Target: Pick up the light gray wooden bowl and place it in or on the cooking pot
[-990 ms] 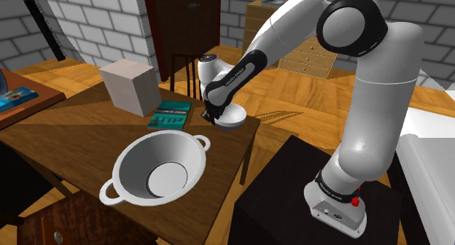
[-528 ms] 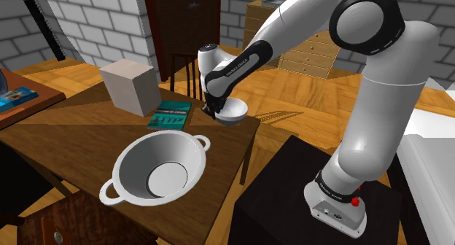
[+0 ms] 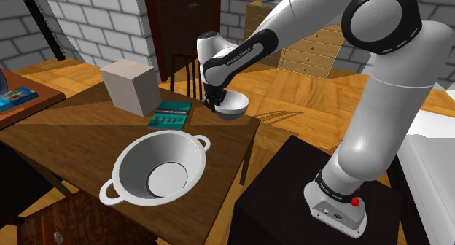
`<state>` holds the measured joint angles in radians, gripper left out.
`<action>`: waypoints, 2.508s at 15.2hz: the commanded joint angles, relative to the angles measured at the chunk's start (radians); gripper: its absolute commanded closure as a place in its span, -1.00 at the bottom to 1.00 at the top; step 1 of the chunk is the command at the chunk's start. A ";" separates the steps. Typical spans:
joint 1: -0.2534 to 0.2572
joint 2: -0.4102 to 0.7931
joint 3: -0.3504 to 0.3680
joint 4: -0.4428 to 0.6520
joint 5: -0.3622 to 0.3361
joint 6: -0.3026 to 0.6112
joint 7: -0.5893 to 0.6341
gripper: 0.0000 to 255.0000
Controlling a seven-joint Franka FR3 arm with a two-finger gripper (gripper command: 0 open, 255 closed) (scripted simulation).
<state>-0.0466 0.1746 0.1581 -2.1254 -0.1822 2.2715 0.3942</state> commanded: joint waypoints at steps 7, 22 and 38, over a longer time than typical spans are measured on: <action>-0.003 -0.062 0.004 0.037 0.024 -0.096 -0.025 1.00; 0.130 -0.020 0.108 0.184 0.020 -0.230 0.196 1.00; 0.397 0.289 0.205 0.642 -0.070 -0.436 0.532 1.00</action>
<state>0.3289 0.4407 0.3590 -1.5183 -0.2455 1.8504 0.9034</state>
